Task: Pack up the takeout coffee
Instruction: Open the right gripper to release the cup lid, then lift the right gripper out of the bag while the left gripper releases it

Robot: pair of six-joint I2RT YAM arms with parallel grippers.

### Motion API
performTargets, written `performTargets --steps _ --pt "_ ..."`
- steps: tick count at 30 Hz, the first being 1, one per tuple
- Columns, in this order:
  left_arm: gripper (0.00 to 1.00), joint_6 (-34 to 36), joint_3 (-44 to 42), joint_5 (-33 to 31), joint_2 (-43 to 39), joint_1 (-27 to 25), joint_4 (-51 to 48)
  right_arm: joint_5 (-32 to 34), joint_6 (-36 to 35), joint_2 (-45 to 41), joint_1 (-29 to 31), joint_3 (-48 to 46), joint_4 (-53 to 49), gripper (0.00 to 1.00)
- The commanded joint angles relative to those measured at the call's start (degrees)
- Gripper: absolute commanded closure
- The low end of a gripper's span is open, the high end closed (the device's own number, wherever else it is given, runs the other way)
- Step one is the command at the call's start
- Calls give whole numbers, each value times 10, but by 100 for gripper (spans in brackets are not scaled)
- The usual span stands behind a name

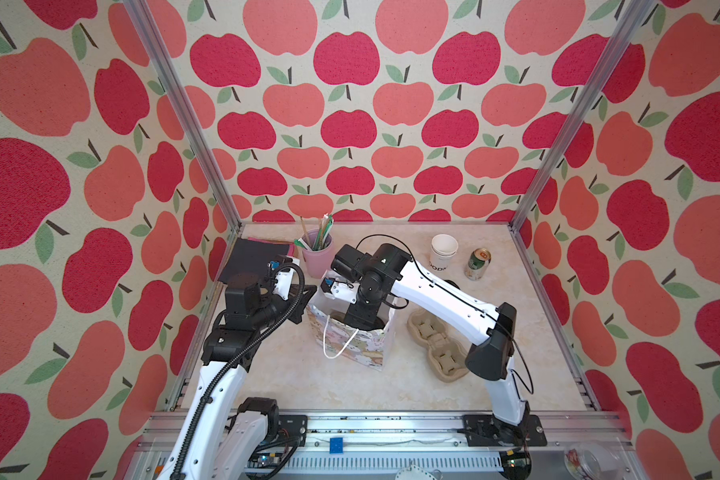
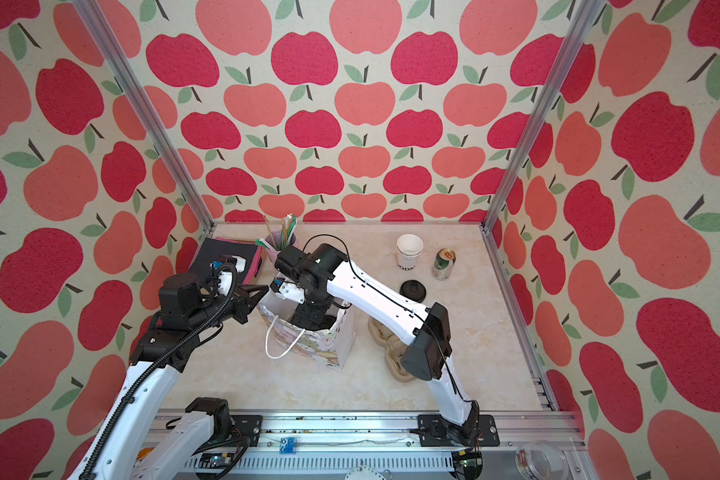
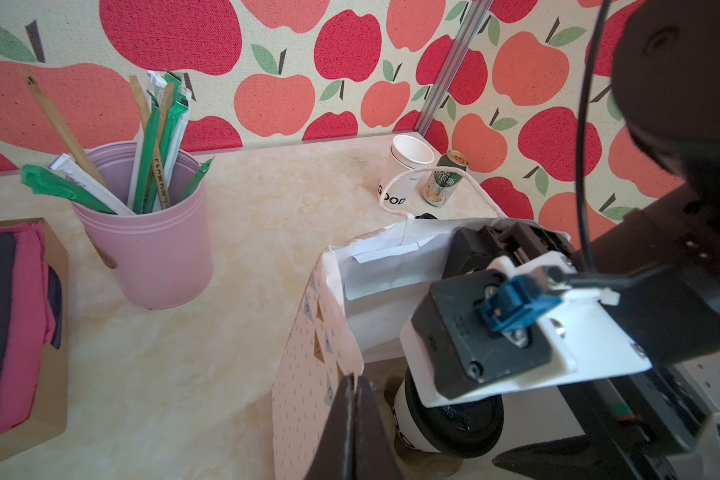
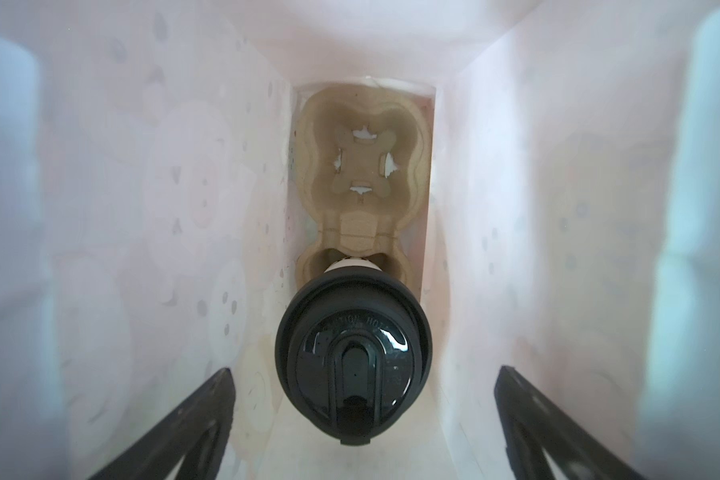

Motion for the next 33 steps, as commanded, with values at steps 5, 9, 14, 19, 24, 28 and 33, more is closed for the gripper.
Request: performTargets --steps 5,9,14,19,24,28,33 --pt "94 14 16 -8 4 -4 -24 21 -8 -77 6 -43 89 1" --pt "86 14 16 -11 3 -4 -25 22 -7 -127 6 -88 156 1" --pt "73 15 14 -22 -5 -5 -24 23 -11 -224 6 -204 294 1" --pt "57 15 9 -37 -20 -5 -19 21 -11 -339 6 -336 438 1" --pt "38 15 0 -69 -50 -4 -9 42 -13 -452 3 -464 564 1" --pt "26 15 -11 -106 -87 -3 4 76 -7 -517 -2 -545 634 1" --pt "17 10 -28 -166 -133 2 21 117 5 -593 -20 -636 699 1"
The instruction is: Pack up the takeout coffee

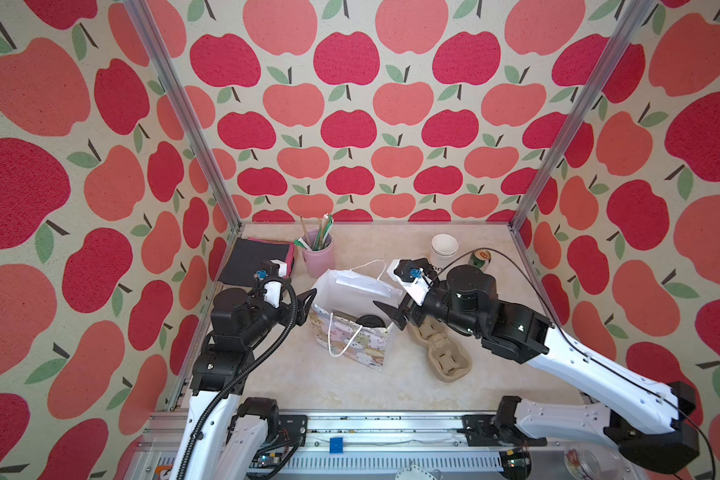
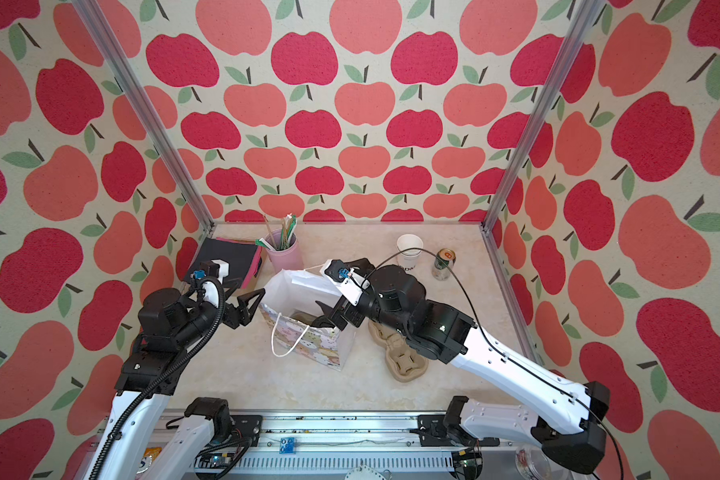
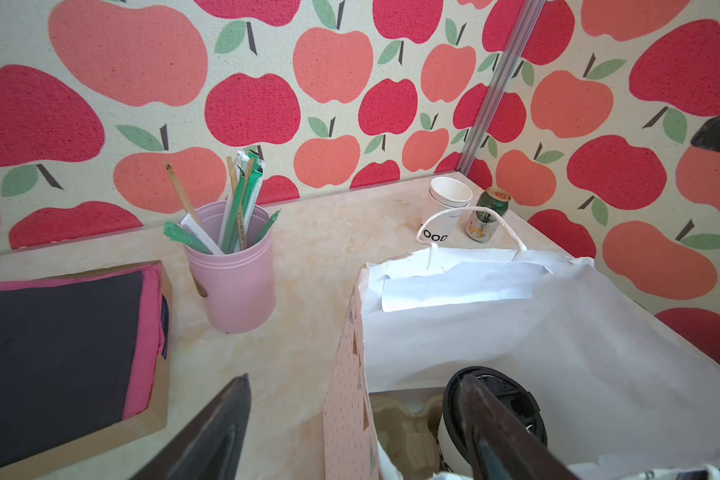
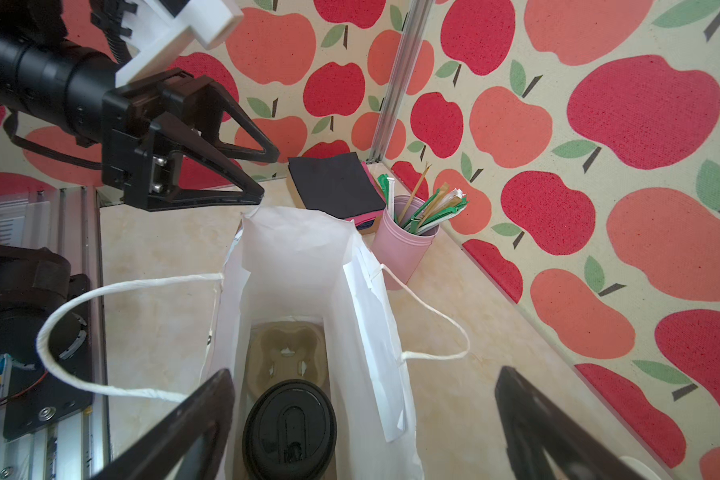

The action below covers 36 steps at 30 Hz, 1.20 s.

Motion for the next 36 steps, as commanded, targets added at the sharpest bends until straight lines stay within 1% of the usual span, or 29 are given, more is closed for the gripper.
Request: performTargets --steps 1,5,7,10,12,14,18,22,25,27,31,36 --pt "16 -5 -14 -63 -23 4 17 50 13 -43 -14 -54 83 1" --pt "14 -12 -12 -125 -25 15 10 101 14 -99 -38 -126 120 1" --pt "14 -15 -3 -136 -13 26 6 116 17 -124 -57 -159 127 1" --pt "14 -27 19 -130 18 52 2 124 26 -158 -93 -207 126 1" --pt "15 -37 45 -105 50 72 -4 123 38 -177 -121 -233 118 1" --pt "17 -44 77 -73 92 86 -12 116 51 -193 -153 -257 111 1" --pt "21 -54 143 -45 183 92 -32 88 83 -214 -218 -306 116 1" --pt "26 -83 193 -18 263 94 -25 68 103 -216 -265 -343 144 1" --pt "31 -102 222 -2 325 94 -11 37 108 -209 -298 -356 156 1" --pt "34 -113 242 3 366 94 -11 14 107 -202 -314 -362 162 1" --pt "38 -122 289 9 442 92 -33 -14 106 -192 -336 -375 177 1" --pt "48 -133 337 6 514 88 -49 -38 116 -192 -352 -401 212 1"
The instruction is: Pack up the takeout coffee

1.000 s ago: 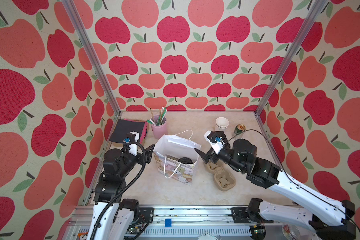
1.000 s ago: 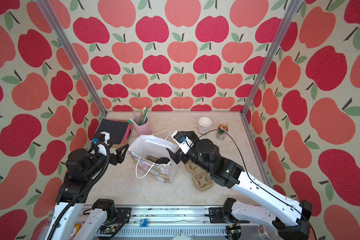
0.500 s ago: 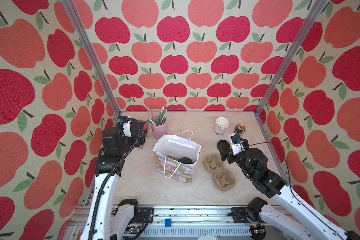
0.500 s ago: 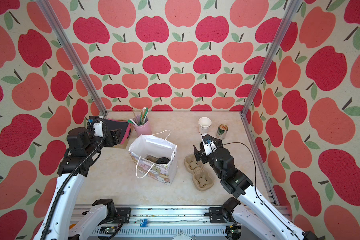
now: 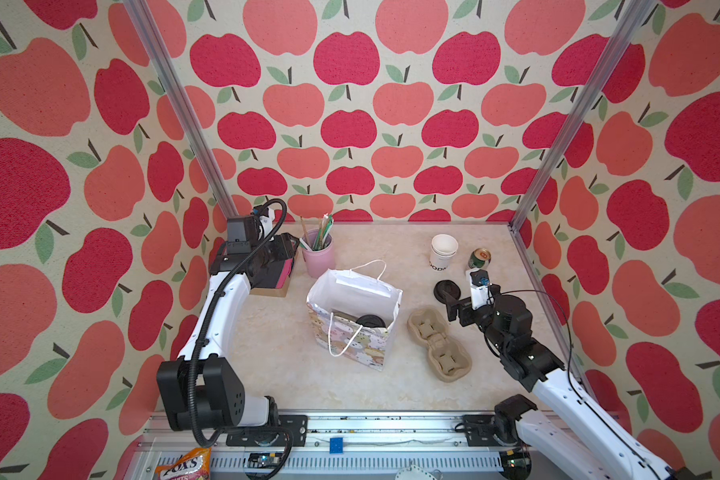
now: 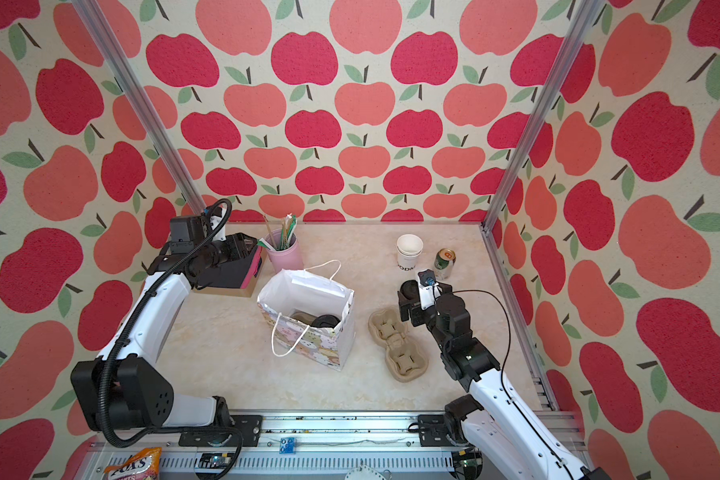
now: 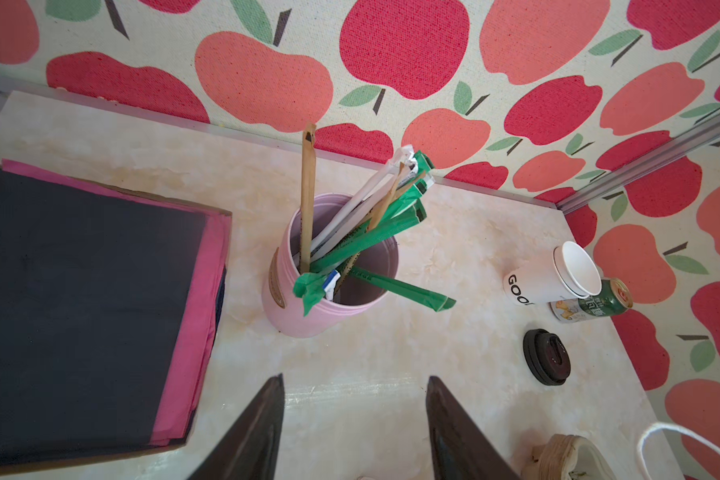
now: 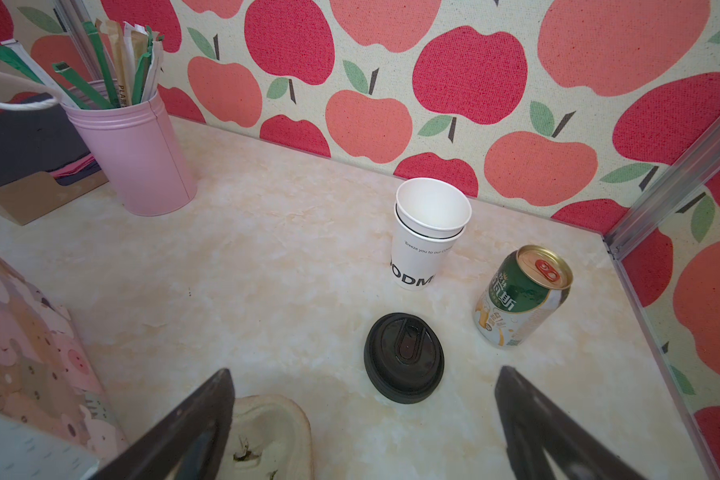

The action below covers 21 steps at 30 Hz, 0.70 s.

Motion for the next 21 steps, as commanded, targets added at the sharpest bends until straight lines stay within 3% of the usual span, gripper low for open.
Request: performTargets --steps 1,16,21 --pt "49 -14 40 8 30 -4 -22 -32 18 1 -9 -17 39 1" --pt "63 5 147 -38 156 -31 -79 -53 22 -3 -22 -32 54 1" --pt "77 6 153 -54 167 -32 -80 -54 22 -6 -23 -33 55 1"
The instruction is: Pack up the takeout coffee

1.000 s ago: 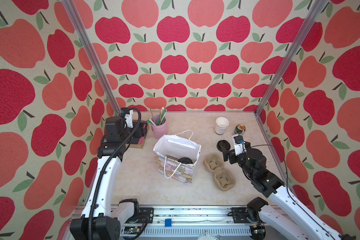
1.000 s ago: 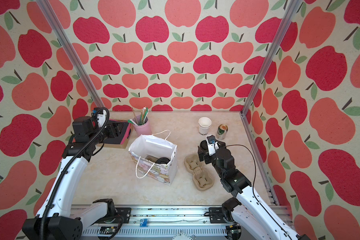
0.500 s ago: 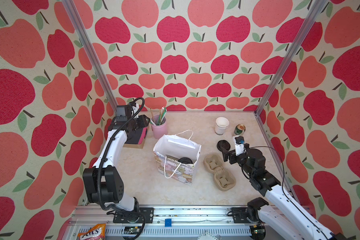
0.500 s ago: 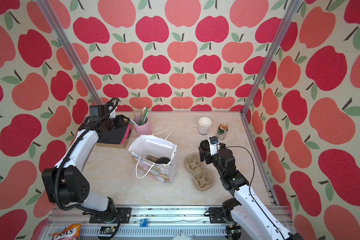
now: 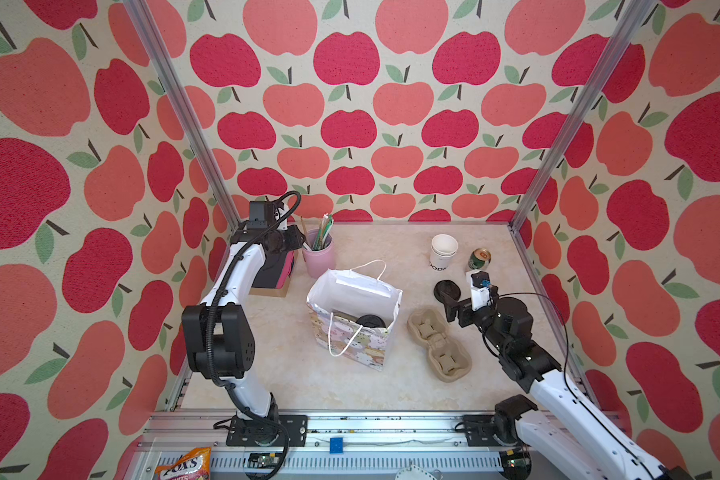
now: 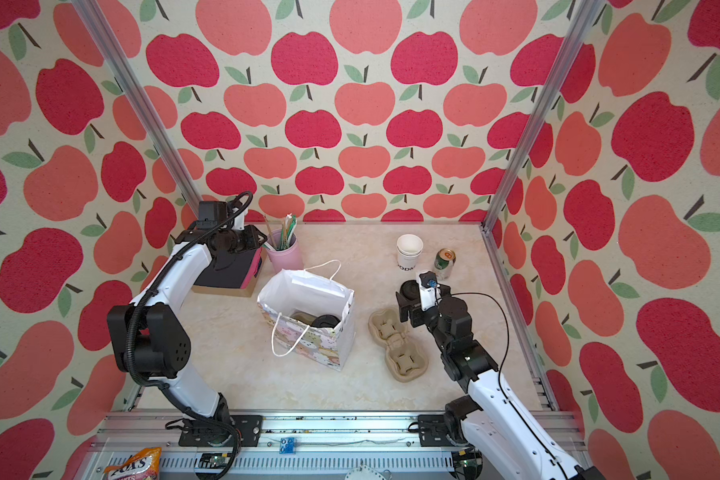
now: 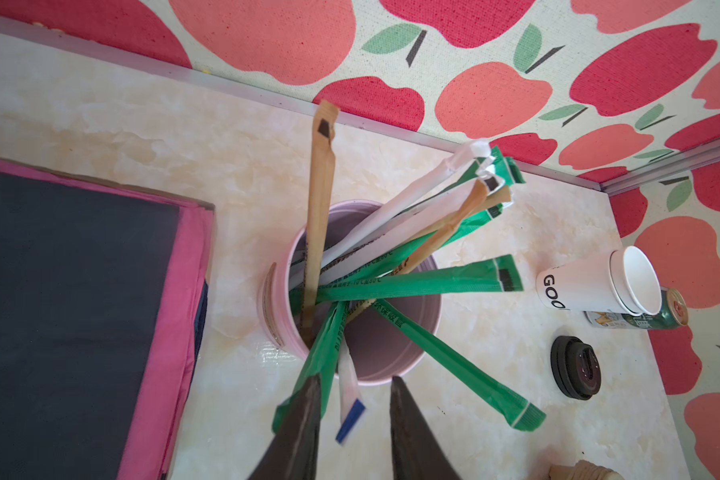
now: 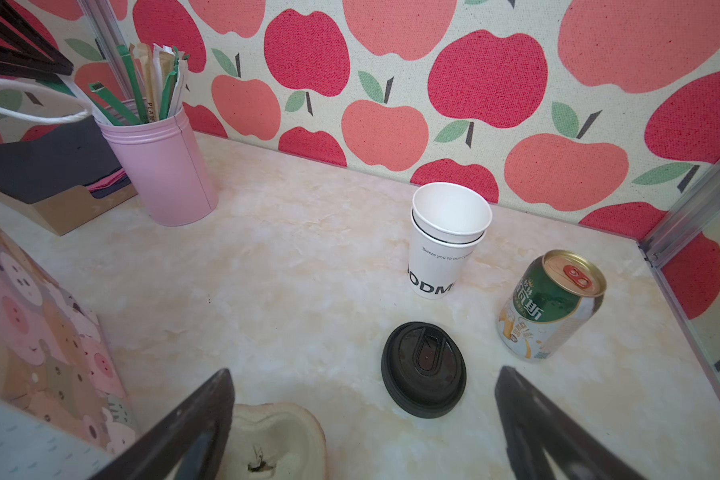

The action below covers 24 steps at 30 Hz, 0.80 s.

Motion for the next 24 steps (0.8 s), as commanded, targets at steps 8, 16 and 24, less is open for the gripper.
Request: performTargets --steps 8,16,24 --pt "100 16 26 -28 -5 -3 -20 -12 13 -5 -5 -11 12 1" --pt "100 34 44 -46 -66 -16 -44 -12 14 -8 -5 -11 7 1" --pt "100 51 68 -83 -146 -26 -89 -13 15 -9 -6 -11 5 1"
